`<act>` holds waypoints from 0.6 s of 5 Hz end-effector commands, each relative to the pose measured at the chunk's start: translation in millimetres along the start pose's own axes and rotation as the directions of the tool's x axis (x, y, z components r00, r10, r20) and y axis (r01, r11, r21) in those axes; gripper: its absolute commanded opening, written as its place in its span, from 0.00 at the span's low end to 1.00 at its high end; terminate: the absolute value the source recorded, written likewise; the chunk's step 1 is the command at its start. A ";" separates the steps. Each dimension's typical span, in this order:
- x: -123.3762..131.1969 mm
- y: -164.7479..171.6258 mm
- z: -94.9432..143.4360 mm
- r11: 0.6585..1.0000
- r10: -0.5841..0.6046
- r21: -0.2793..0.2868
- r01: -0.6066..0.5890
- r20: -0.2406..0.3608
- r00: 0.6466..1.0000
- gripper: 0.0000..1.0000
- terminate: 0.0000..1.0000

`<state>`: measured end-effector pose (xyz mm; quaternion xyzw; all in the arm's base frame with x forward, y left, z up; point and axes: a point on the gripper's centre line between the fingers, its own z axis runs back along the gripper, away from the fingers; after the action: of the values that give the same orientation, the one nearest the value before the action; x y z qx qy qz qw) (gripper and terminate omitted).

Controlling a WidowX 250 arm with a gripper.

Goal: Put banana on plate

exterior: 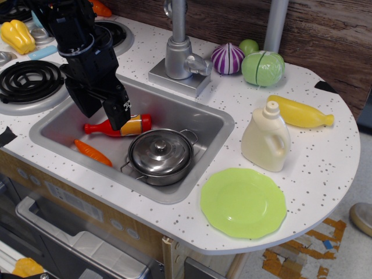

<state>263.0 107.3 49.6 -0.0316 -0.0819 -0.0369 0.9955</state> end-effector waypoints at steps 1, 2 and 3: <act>0.0 0.0 0.0 1.000 0.000 0.000 0.000 0.000 1.000 1.00 0.00; 21.3 -16.5 15.9 0.983 0.151 0.097 -0.153 0.033 0.988 1.00 0.00; 46.8 -34.2 36.1 0.953 0.256 0.159 -0.258 0.031 0.966 1.00 0.00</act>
<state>311.6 58.1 96.6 0.0520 -0.0610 0.1408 0.9868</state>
